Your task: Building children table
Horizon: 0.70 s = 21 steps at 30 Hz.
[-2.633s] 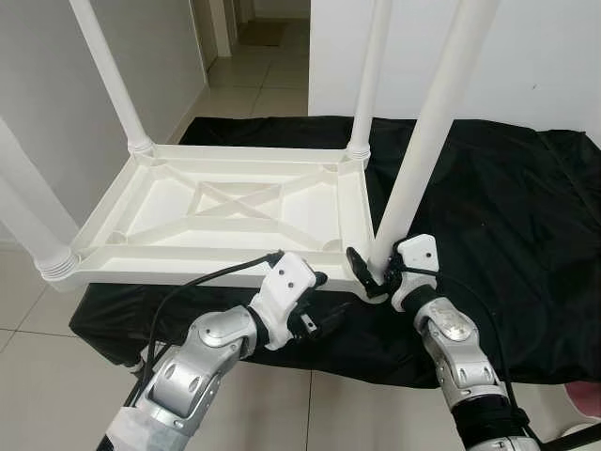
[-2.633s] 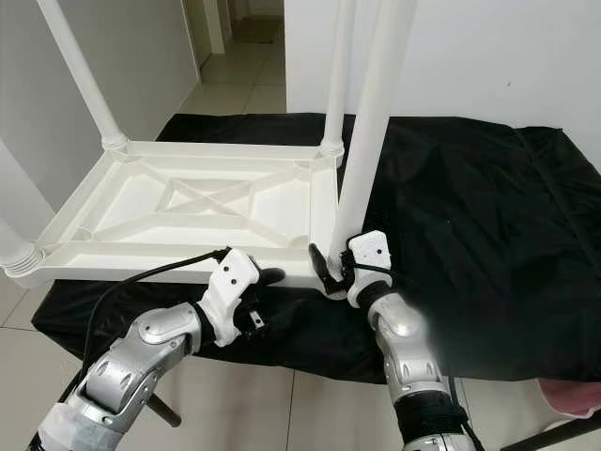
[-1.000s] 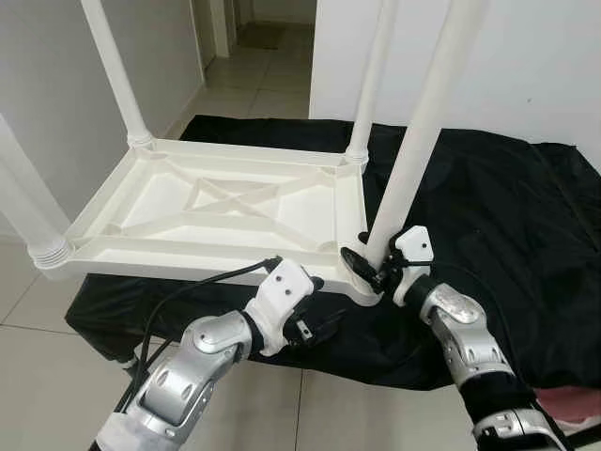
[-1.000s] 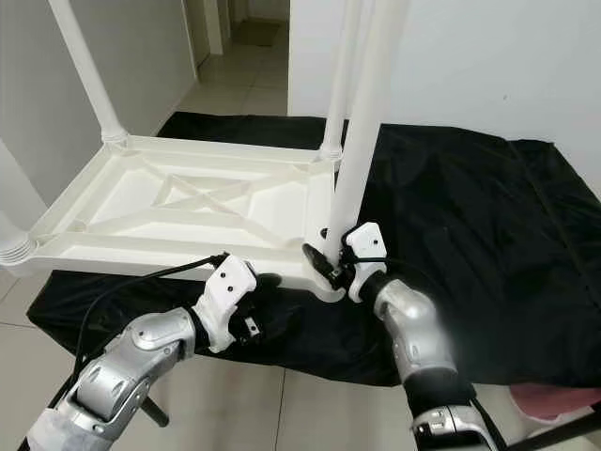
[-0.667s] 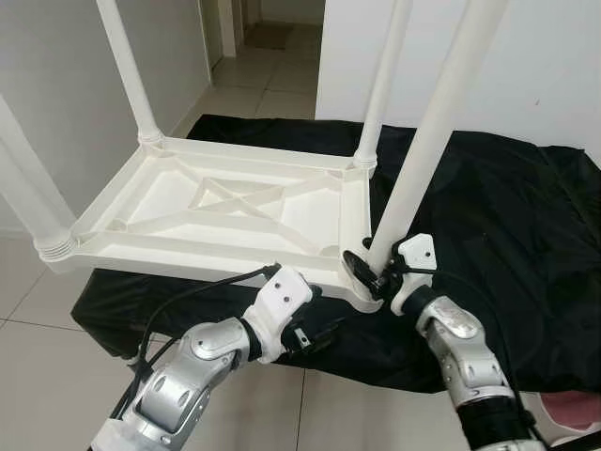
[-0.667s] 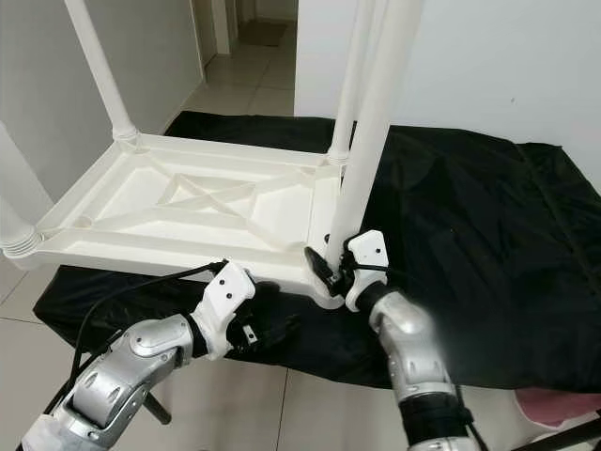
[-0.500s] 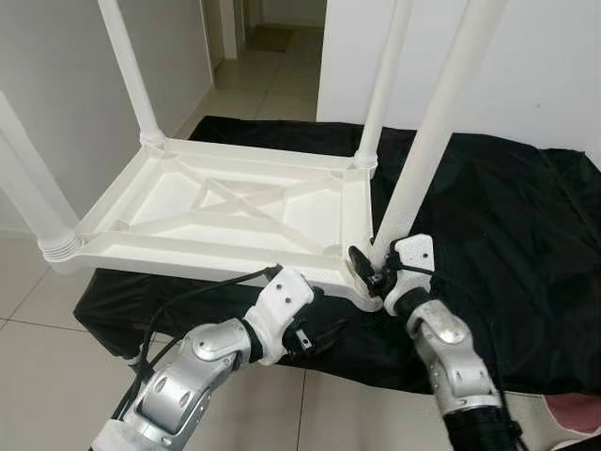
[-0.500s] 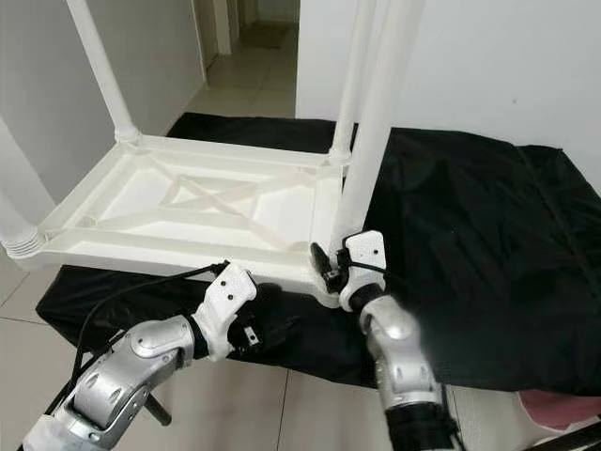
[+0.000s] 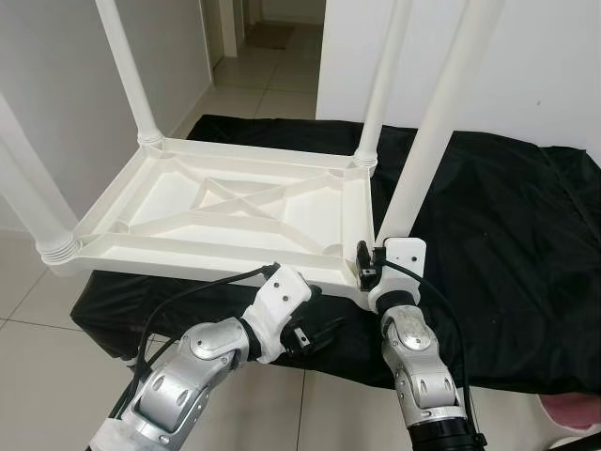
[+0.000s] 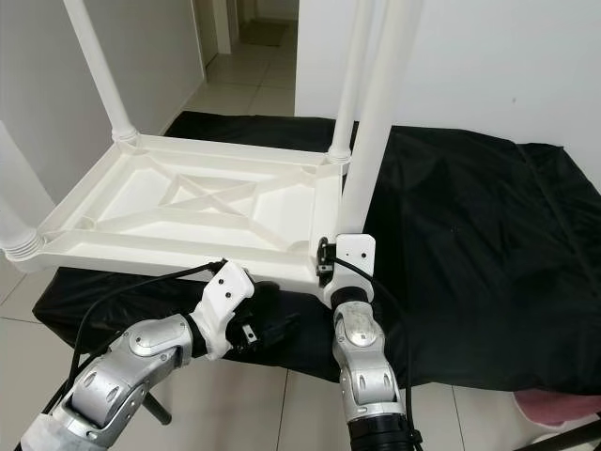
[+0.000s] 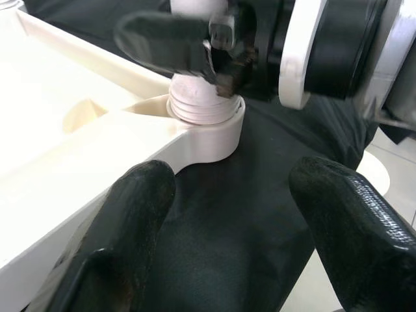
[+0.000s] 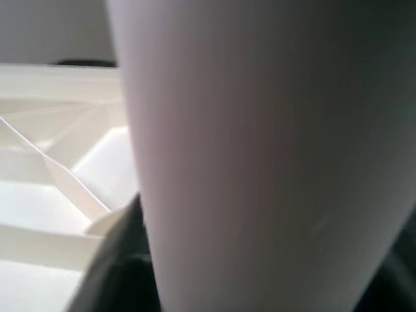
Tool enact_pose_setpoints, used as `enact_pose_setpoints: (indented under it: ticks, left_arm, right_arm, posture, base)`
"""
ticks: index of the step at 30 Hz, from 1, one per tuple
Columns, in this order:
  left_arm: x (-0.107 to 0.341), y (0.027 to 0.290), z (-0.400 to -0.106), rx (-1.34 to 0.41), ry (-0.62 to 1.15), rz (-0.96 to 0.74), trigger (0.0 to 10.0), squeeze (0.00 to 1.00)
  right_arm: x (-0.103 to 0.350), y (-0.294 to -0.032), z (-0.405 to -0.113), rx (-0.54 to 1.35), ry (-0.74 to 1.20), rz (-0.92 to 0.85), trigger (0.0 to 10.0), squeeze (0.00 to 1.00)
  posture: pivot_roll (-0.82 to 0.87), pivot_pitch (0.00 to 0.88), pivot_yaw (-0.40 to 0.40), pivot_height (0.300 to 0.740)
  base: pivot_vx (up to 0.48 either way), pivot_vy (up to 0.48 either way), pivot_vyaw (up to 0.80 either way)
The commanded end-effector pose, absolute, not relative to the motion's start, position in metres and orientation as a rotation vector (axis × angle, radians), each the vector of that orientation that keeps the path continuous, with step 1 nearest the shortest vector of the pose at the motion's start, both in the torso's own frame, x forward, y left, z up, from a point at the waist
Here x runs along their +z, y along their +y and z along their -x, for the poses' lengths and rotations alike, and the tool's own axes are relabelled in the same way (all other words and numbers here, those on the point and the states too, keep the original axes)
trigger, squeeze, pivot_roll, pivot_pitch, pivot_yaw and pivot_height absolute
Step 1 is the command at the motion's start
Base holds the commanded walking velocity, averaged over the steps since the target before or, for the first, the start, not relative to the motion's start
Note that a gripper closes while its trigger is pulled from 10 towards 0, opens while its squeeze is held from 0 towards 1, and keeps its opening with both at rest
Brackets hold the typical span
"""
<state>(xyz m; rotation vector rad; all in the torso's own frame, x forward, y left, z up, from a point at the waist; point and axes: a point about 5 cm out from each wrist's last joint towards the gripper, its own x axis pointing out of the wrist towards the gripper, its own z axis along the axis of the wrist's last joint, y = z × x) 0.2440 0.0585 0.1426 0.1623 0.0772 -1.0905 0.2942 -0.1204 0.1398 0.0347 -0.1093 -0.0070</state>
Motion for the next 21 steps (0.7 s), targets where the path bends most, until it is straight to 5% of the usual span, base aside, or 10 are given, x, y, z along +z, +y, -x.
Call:
enact_pose_setpoints:
  ticks: [1, 10, 11, 21]
  left_arm:
    - [0.143, 0.059, -0.242, -1.135, 0.089, -0.180, 10.0, 0.00]
    - [0.144, 0.061, -0.243, -1.131, 0.092, -0.181, 10.0, 0.00]
    - [0.144, 0.062, -0.243, -1.131, 0.092, -0.180, 10.0, 0.00]
    - [0.145, 0.061, -0.243, -1.140, 0.094, -0.180, 10.0, 0.00]
  right_arm:
    - [0.147, -0.116, -0.294, 0.031, -0.142, -0.068, 10.0, 1.00]
    - [0.150, -0.128, -0.289, 0.209, -0.145, -0.044, 10.0, 0.96]
    - [0.149, -0.131, -0.288, 0.279, -0.140, -0.037, 10.0, 0.00]
    - [0.144, -0.152, -0.291, 0.591, -0.099, 0.113, 10.0, 0.00]
  posture:
    - [-0.01, 0.017, 0.018, 0.740]
    - [-0.01, 0.021, 0.022, 0.740]
    - [-0.01, 0.021, 0.022, 0.740]
    - [-0.02, 0.026, 0.036, 0.740]
  base:
    - [0.000, 0.000, 0.00]
    - [0.000, 0.000, 0.00]
    - [0.000, 0.000, 0.00]
    - [0.000, 0.000, 0.00]
